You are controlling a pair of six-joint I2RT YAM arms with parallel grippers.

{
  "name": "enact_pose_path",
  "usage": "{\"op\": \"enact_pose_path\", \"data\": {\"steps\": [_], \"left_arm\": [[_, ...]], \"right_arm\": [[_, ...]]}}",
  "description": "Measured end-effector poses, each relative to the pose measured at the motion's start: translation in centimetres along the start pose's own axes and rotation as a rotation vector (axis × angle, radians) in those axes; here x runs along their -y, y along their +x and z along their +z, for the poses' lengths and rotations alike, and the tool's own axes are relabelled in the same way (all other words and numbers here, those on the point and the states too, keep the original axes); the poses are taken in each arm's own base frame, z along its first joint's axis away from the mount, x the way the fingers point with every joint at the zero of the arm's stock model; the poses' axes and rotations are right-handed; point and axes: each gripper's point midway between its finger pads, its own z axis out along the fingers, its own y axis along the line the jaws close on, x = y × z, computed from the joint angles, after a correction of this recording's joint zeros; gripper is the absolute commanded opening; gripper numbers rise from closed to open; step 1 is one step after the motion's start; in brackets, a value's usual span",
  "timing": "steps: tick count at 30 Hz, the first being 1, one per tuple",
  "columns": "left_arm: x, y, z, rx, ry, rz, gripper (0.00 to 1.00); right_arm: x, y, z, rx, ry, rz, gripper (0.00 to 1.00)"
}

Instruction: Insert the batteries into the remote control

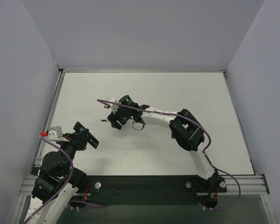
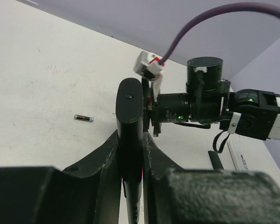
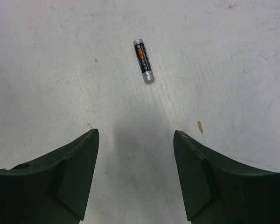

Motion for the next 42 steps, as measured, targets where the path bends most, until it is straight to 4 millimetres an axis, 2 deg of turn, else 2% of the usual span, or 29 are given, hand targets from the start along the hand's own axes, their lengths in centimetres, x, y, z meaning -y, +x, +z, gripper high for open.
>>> {"op": "enact_pose_path", "data": {"steps": [3, 10, 19, 28, 31, 34, 35, 37, 42], "left_arm": [[0.2, -0.3, -0.3, -0.004, 0.016, 0.042, 0.0], [0.5, -0.2, -0.5, -0.019, 0.044, 0.1, 0.0], [0.7, 0.1, -0.6, -0.033, 0.063, 0.116, 0.0], [0.9, 0.2, -0.6, -0.038, 0.073, 0.116, 0.0], [0.9, 0.2, -0.6, -0.039, 0.076, 0.116, 0.0], [1.0, 0.3, -0.7, -0.041, 0.077, 0.116, 0.0], [1.0, 0.3, -0.7, -0.043, 0.078, 0.116, 0.0], [1.0, 0.4, -0.7, -0.048, 0.079, 0.117, 0.0], [1.0, 0.6, -0.9, -0.063, 0.08, 0.119, 0.0]], "right_arm": [[-0.2, 0.5, 2.4, -0.03, 0.01, -0.063, 0.6], [-0.1, -2.2, 5.9, -0.016, 0.046, -0.188, 0.59], [1.4, -3.9, 7.2, -0.054, 0.08, -0.265, 0.57], [1.1, -1.0, 7.3, -0.184, 0.016, -0.354, 0.54], [0.8, -1.2, 7.6, -0.202, 0.004, -0.398, 0.53], [0.4, -1.8, 8.3, -0.214, 0.005, -0.449, 0.48], [0.2, -1.9, 8.4, -0.215, 0.005, -0.463, 0.4], [-0.4, -2.1, 8.7, -0.22, 0.001, -0.492, 0.35], [-1.2, -1.5, 8.6, -0.249, -0.021, -0.517, 0.13]]}}
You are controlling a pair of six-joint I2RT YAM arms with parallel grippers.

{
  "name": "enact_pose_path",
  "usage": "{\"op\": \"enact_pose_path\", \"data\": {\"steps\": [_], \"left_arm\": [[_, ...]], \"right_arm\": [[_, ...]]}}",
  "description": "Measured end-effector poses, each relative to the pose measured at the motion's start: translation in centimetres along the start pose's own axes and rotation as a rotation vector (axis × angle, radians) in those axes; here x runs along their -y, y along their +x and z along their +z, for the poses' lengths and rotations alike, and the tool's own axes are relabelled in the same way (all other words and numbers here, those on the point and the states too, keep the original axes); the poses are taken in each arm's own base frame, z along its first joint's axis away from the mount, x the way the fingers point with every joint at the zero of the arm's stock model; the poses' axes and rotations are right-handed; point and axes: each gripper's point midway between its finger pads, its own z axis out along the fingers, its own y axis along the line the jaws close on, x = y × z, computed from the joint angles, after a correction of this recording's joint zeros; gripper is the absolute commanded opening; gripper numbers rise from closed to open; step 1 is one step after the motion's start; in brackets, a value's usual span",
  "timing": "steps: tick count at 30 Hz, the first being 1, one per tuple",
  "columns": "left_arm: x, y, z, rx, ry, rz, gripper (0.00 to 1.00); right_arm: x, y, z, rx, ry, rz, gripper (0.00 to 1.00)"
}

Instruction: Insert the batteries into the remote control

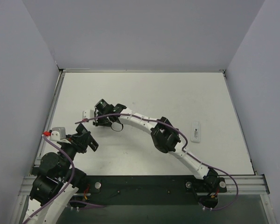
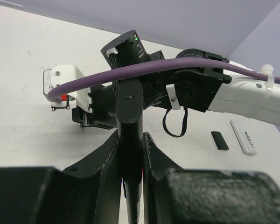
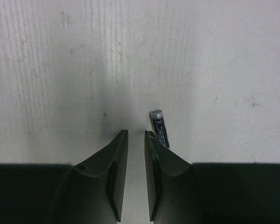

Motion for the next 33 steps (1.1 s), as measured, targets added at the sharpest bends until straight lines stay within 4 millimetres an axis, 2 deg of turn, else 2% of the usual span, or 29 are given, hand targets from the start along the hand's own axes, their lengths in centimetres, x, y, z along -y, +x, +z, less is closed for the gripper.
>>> {"op": "enact_pose_path", "data": {"steps": [2, 5, 11, 16, 19, 22, 24, 28, 33], "left_arm": [[0.1, -0.2, -0.2, 0.001, 0.003, -0.003, 0.0], [0.4, -0.6, -0.3, 0.008, 0.011, -0.009, 0.0], [0.7, -0.6, -0.4, 0.004, 0.028, -0.026, 0.0], [1.0, -0.5, -0.4, 0.0, 0.037, -0.037, 0.0], [1.1, -0.5, -0.4, -0.002, 0.043, -0.045, 0.0], [1.3, -0.5, -0.4, -0.005, 0.05, -0.054, 0.0], [1.4, -0.4, -0.5, -0.007, 0.055, -0.058, 0.0], [1.5, -0.5, -0.5, -0.007, 0.06, -0.063, 0.0], [1.6, -0.6, -0.6, -0.007, 0.064, -0.064, 0.0]], "right_arm": [[-0.1, 0.3, 0.0, -0.007, -0.005, 0.003, 0.07], [0.0, 0.7, -0.1, -0.01, -0.009, 0.022, 0.04], [-0.3, 2.8, -1.5, -0.027, -0.049, 0.107, 0.0], [-1.1, 4.3, -2.8, -0.042, -0.089, 0.187, 0.01], [-2.3, 5.5, -4.1, -0.054, -0.122, 0.234, 0.24], [-4.1, 6.4, -5.7, -0.055, -0.154, 0.277, 0.41], [-4.7, 6.2, -6.3, -0.028, -0.164, 0.306, 0.46], [-3.3, 3.9, -6.1, 0.075, -0.129, 0.365, 0.6], [0.1, 1.0, -5.6, 0.201, -0.053, 0.461, 0.63]]}}
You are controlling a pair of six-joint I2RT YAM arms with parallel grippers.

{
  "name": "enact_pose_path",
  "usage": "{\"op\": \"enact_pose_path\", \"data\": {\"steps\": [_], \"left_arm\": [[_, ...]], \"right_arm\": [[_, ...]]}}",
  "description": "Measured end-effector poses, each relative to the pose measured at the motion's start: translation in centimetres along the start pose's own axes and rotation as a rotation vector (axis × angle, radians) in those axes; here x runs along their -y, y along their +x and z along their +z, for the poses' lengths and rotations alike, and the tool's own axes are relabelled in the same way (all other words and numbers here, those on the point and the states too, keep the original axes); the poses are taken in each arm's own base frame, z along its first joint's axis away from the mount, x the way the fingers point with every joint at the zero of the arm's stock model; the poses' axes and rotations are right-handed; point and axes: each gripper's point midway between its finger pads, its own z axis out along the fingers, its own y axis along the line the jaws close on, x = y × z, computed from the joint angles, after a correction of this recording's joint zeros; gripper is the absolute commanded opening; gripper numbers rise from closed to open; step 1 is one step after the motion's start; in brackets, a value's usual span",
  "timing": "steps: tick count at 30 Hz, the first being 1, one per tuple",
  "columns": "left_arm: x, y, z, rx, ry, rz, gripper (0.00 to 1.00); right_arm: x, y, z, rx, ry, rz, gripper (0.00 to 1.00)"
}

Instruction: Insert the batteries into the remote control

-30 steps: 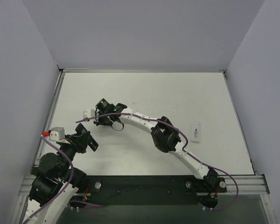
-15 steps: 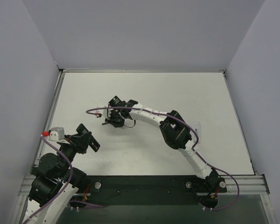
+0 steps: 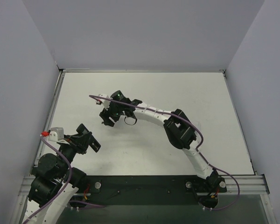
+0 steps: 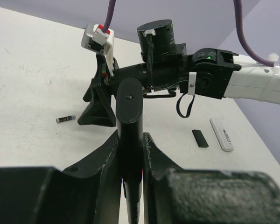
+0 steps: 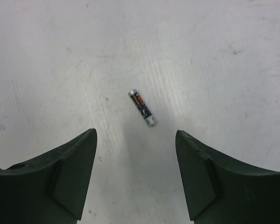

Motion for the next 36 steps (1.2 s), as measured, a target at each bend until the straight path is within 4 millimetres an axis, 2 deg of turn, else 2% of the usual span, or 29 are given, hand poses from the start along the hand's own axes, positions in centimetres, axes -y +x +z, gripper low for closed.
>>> {"op": "enact_pose_path", "data": {"steps": [5, 11, 18, 22, 31, 36], "left_arm": [[0.3, -0.6, -0.2, 0.014, 0.007, -0.002, 0.0], [0.4, -0.8, -0.3, 0.018, 0.01, -0.003, 0.0], [0.4, -0.8, -0.3, 0.018, 0.01, -0.003, 0.0], [0.4, -0.8, -0.3, 0.018, 0.011, -0.004, 0.0], [0.6, -1.0, -0.4, 0.02, 0.018, -0.014, 0.0], [0.8, -0.9, -0.4, 0.017, 0.024, -0.022, 0.0]], "right_arm": [[2.2, -2.7, 1.8, 0.106, 0.043, 0.106, 0.68], [3.1, -2.5, 4.0, 0.136, 0.028, 0.257, 0.68], [2.2, -1.6, 5.7, 0.146, -0.05, 0.407, 0.68], [1.4, -2.0, 5.8, 0.16, -0.095, 0.45, 0.62], [0.3, -1.1, 6.1, 0.173, -0.153, 0.458, 0.47], [-0.4, -0.4, 5.6, 0.168, -0.165, 0.445, 0.45]]}}
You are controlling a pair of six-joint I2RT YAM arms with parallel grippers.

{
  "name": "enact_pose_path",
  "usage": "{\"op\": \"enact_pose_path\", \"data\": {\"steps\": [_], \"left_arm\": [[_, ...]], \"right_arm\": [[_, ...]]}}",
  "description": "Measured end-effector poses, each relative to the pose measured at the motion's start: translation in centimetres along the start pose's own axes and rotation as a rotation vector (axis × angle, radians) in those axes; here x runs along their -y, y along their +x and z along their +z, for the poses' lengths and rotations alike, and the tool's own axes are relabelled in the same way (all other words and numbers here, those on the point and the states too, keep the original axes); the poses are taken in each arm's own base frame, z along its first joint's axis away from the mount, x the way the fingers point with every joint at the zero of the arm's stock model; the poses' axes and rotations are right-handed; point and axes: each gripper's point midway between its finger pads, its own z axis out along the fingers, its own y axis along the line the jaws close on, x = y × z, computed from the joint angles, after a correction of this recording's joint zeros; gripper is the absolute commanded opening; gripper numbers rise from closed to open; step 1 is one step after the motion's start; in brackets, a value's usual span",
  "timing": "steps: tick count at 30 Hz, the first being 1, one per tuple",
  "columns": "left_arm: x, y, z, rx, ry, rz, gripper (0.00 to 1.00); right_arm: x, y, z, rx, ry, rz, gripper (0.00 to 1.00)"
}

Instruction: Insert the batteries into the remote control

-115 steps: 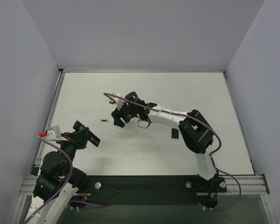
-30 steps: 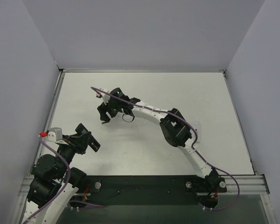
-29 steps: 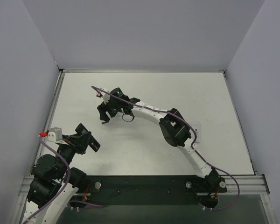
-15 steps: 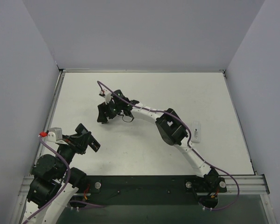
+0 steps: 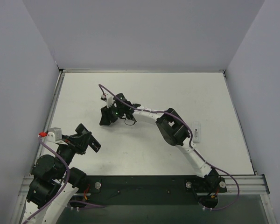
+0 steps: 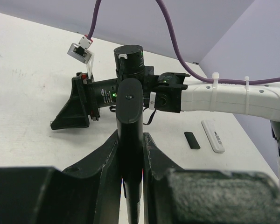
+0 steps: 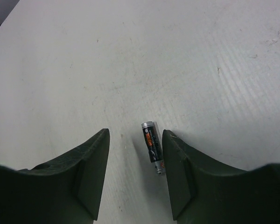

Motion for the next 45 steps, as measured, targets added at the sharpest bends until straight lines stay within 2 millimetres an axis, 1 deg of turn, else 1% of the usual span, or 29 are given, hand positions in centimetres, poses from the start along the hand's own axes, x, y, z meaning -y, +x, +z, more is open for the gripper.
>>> {"op": "enact_pose_path", "data": {"steps": [5, 10, 14, 15, 17, 18, 20, 21, 23, 24, 28, 33, 36, 39, 40, 42, 45], "left_arm": [[0.0, 0.0, 0.0, -0.001, 0.002, -0.002, 0.0], [0.1, 0.0, 0.0, -0.003, 0.005, -0.003, 0.0], [0.1, 0.0, 0.0, -0.003, 0.005, -0.004, 0.0], [0.1, 0.0, 0.0, -0.003, 0.005, -0.004, 0.0], [0.1, 0.0, 0.0, -0.003, 0.005, -0.004, 0.0], [0.1, 0.0, 0.0, -0.003, 0.005, -0.004, 0.0], [0.1, 0.0, 0.0, -0.003, 0.005, -0.004, 0.0], [0.1, 0.0, 0.0, -0.002, 0.005, -0.004, 0.0], [0.1, 0.0, 0.0, -0.002, 0.005, -0.005, 0.0], [0.1, 0.0, 0.0, -0.002, 0.005, -0.005, 0.0], [0.2, 0.0, 0.0, -0.003, 0.007, -0.014, 0.0], [0.4, 0.5, 0.3, -0.008, 0.019, -0.052, 0.0], [0.4, 1.8, 1.1, -0.027, 0.03, -0.09, 0.0], [0.0, 4.1, 2.3, -0.065, 0.037, -0.147, 0.0], [-0.2, 5.1, 2.8, -0.077, 0.04, -0.173, 0.0], [-0.6, 6.9, 3.5, -0.099, 0.042, -0.216, 0.0], [-1.1, 8.8, 4.4, -0.115, 0.044, -0.281, 0.0]], "right_arm": [[-0.6, 0.8, -0.5, -0.017, 0.006, -0.049, 0.43], [-0.8, 1.5, -0.6, -0.027, 0.055, -0.137, 0.41], [-1.0, 1.9, -0.6, -0.024, 0.125, -0.217, 0.33], [-1.0, 2.1, -0.6, -0.024, 0.141, -0.235, 0.29], [-1.0, 2.2, -0.6, -0.015, 0.181, -0.275, 0.24], [-1.0, 2.3, -0.6, -0.013, 0.198, -0.291, 0.19], [-0.8, 2.3, -0.7, -0.004, 0.231, -0.32, 0.13], [-0.6, 2.4, -0.8, 0.0, 0.247, -0.33, 0.07], [-0.4, 2.4, -0.9, 0.012, 0.272, -0.345, 0.01], [-0.3, 2.3, -1.0, 0.017, 0.282, -0.346, 0.0], [-0.1, 2.7, -1.8, 0.019, 0.309, -0.343, 0.0], [-0.1, 4.4, -4.5, -0.018, 0.333, -0.319, 0.0], [-0.1, 6.4, -7.3, -0.055, 0.357, -0.29, 0.0], [-0.4, 8.8, -10.7, -0.098, 0.384, -0.246, 0.0], [-0.4, 9.2, -11.5, -0.101, 0.393, -0.234, 0.0], [-0.4, 10.7, -13.7, -0.125, 0.417, -0.203, 0.0], [-0.7, 12.6, -17.1, -0.163, 0.45, -0.157, 0.0]]}}
